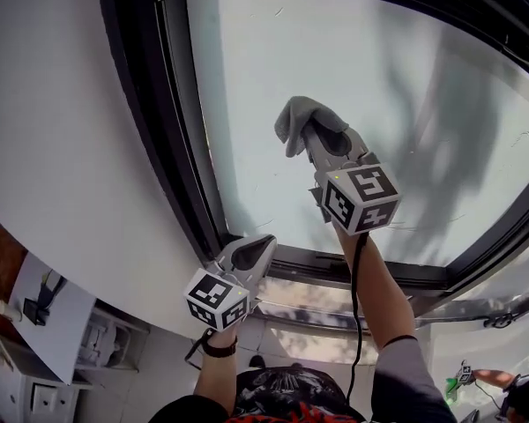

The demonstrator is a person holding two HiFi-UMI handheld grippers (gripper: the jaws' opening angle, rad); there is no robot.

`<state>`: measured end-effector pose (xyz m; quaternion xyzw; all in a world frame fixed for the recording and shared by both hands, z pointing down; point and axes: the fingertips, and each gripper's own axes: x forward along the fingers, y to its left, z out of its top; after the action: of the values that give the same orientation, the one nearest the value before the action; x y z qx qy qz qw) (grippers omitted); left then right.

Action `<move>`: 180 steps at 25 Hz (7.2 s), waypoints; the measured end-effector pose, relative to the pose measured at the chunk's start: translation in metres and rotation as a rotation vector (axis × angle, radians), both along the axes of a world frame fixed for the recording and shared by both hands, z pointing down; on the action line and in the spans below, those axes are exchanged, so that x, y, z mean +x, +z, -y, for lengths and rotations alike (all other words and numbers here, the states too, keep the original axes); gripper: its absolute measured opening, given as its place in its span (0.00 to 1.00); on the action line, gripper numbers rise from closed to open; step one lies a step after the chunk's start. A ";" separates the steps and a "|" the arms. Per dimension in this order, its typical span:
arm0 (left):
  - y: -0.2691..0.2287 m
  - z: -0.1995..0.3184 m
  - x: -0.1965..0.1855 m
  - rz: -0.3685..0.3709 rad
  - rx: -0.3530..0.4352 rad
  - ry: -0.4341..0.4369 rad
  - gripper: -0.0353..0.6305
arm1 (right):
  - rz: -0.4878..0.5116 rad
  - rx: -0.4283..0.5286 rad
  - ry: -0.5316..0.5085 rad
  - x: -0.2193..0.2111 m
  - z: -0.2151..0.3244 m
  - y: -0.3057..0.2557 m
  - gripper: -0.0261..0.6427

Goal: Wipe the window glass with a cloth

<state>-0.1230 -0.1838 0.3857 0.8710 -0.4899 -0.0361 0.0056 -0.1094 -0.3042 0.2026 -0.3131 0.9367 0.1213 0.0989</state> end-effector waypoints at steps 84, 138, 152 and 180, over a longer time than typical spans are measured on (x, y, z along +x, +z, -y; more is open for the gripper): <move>0.026 0.052 0.067 -0.055 -0.092 0.231 0.05 | -0.032 -0.089 0.072 0.062 0.014 0.100 0.06; 0.026 0.013 0.028 -0.173 -0.118 0.183 0.05 | 0.028 -0.179 -0.040 0.092 0.016 0.138 0.06; 0.002 -0.040 -0.036 -0.131 -0.016 0.030 0.05 | -0.078 -0.204 -0.304 -0.149 -0.018 0.155 0.06; -0.005 0.026 0.053 -0.133 0.034 0.146 0.06 | 0.100 -0.198 0.154 0.165 0.023 0.162 0.06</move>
<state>-0.0697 -0.2097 0.3807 0.9000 -0.4230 -0.1015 0.0259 0.0557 -0.3274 0.3644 -0.3982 0.9111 0.0199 0.1047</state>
